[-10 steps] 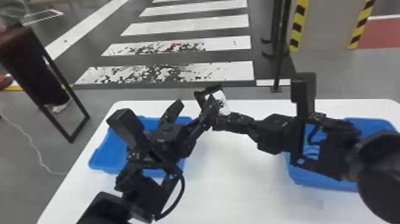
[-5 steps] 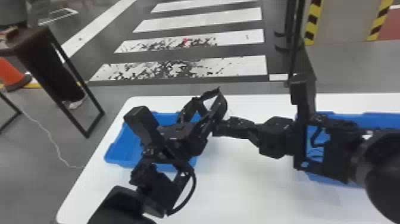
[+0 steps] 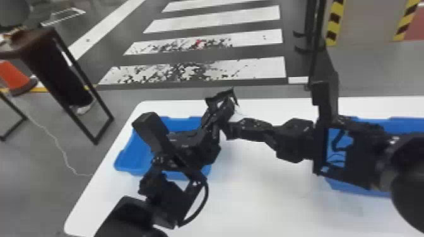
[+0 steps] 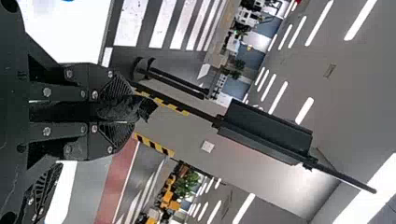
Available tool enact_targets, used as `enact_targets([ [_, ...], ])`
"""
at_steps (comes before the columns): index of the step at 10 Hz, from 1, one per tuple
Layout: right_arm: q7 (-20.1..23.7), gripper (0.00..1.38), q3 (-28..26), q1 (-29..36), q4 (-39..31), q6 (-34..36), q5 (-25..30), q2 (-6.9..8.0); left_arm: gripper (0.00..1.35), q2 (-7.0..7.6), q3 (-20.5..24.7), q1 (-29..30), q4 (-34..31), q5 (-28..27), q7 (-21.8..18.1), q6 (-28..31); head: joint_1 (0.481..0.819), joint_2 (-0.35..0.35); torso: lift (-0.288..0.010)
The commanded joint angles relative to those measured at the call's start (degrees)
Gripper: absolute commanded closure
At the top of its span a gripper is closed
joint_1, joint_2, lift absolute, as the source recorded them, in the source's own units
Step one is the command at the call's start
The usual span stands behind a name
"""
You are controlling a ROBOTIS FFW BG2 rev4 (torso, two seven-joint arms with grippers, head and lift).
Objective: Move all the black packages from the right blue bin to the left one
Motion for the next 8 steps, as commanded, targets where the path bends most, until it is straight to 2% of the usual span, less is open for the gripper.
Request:
enact_targets([
  [1,0.1,1.02,0.0,0.5,0.6,-1.7,-0.4,-0.01,1.21,0.0,0.4,-0.5,0.1,-0.4,0.0,-1.2,0.694,0.271,-0.14],
  [2,0.1,0.7,0.0,0.9,1.0,-1.7,-1.0,-0.1,1.21,-0.35,2.0,-1.2,0.1,-3.2,0.3,-1.5,0.688,0.273,-0.14],
  [3,0.1,0.16,-1.3,2.1,1.3,-0.8,-1.5,-0.18,1.21,-1.05,4.9,-3.0,2.2,-9.1,0.7,-1.5,0.682,0.283,-0.14],
  [4,0.1,0.03,-2.6,3.0,1.4,-0.1,-1.3,-0.18,1.21,-1.67,8.1,-5.2,5.7,-17.6,1.5,-2.6,0.679,0.293,-0.14],
  [6,0.1,0.2,-6.3,4.7,1.3,0.6,-0.5,-0.18,1.21,-2.28,12.6,-8.1,13.6,-29.3,2.9,-1.9,0.669,0.35,-0.14],
  [7,0.0,0.21,-8.3,5.6,1.0,1.7,0.6,-0.18,1.21,-2.28,13.3,-8.6,16.5,-33.0,3.7,-0.9,0.672,0.35,-0.14],
  [8,-0.1,0.21,-10.3,6.6,0.9,2.3,2.1,-0.18,1.02,-2.37,13.7,-8.2,18.2,-30.9,4.2,1.6,0.684,0.35,-0.14],
])
